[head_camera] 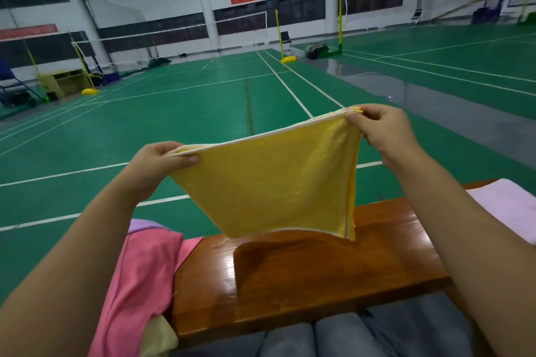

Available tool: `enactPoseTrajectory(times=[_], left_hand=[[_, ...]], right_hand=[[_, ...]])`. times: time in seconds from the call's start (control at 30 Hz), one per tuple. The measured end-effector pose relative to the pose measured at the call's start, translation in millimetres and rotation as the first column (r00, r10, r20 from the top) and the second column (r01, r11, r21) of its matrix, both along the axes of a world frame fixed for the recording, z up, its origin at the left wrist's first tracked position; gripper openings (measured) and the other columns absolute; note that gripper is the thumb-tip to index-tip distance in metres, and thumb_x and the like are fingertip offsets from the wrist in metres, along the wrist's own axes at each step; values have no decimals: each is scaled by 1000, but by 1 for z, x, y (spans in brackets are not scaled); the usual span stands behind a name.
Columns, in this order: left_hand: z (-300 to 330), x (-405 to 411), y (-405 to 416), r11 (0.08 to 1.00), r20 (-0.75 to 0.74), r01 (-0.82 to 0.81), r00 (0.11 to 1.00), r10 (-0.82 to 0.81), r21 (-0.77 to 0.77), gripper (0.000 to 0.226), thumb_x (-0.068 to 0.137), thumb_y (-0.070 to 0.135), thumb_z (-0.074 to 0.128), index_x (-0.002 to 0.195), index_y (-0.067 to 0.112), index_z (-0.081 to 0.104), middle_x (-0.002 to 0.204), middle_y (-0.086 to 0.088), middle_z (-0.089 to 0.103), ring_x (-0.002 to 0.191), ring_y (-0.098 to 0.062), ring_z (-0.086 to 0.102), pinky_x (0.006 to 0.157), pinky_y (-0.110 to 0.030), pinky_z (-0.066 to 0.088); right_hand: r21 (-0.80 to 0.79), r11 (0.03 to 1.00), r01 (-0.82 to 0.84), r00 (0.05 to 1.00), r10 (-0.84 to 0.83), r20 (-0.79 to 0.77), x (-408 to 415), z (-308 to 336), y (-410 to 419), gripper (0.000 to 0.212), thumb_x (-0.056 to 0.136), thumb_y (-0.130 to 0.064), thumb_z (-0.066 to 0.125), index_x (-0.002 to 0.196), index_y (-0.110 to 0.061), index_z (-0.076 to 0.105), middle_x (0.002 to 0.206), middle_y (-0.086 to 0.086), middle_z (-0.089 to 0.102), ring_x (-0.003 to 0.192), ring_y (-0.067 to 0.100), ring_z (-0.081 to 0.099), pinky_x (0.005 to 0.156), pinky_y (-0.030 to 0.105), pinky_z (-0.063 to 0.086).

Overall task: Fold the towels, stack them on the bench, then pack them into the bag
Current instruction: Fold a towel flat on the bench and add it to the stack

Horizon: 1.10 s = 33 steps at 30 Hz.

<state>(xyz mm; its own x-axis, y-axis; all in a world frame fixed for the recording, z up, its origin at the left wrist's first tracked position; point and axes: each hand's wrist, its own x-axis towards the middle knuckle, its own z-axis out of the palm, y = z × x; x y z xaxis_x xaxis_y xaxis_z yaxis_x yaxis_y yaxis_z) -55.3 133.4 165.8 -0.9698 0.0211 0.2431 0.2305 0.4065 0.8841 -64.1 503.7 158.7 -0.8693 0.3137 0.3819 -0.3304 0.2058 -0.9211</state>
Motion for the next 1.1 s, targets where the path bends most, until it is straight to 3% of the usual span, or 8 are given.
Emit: enactPoseTrajectory(times=[0.17,0.23,0.33,0.43,0.57,0.77,0.97,1.1], left_hand=[[13,-3,-19,875,-56,215,976,-212,434,26,58,32,82,79,17,76,75,3,69,71,-9,64,73,-22,56],[12,-5,-17,889,-45,167,986,-163,428,9,70,24,74,76,17,77,73,3,68,69,-8,63,71,-21,56],[3,-9,-9,925,-47,21,999,-3,379,22,87,6,61,67,13,69,63,6,63,63,-8,59,62,-20,56],[-2,-12,-9,899,-76,-53,993,95,435,32,86,-2,62,65,16,45,54,9,53,57,-7,52,53,-17,49],[-11,-15,-11,875,-83,-56,991,109,480,33,85,-9,59,68,15,45,51,11,55,54,-3,53,51,-14,46],[-35,-11,-7,973,-55,-73,995,87,221,21,82,-8,64,85,12,65,63,13,69,68,-5,59,72,-18,47],[20,11,-10,970,-334,-3,939,87,243,24,83,-8,62,85,15,69,68,14,71,66,2,61,69,-12,50],[30,16,-15,902,-269,101,963,18,420,36,85,-5,56,71,21,77,68,10,70,63,-2,62,63,-15,52]], right_hand=[[-57,998,4,999,-7,-48,2,13,5,23,90,-15,63,111,-6,66,72,-8,57,51,-5,48,44,5,36],[-59,998,-3,999,1,-34,0,11,2,24,90,-14,62,112,-5,66,72,-8,56,53,-4,48,44,5,36],[-78,997,-7,1000,5,-19,0,3,0,24,91,-12,61,113,-4,65,73,-7,56,60,1,47,44,6,37],[-57,998,-8,999,6,-45,2,0,3,22,91,-13,61,111,-6,66,72,-7,57,61,4,47,45,7,37],[1,1000,-27,999,27,-29,-1,3,2,22,90,-15,62,111,-11,66,81,-8,60,70,2,51,50,6,39],[9,1000,28,998,-28,48,-3,-4,0,22,90,-18,63,112,-12,66,102,0,64,100,16,56,89,31,47],[-170,981,-91,995,82,-62,13,17,12,7,92,-16,60,95,-15,66,86,0,63,80,14,58,77,30,52],[-252,950,-185,983,174,-65,17,21,21,5,89,-16,63,89,-17,67,81,0,63,68,11,58,64,25,55]])
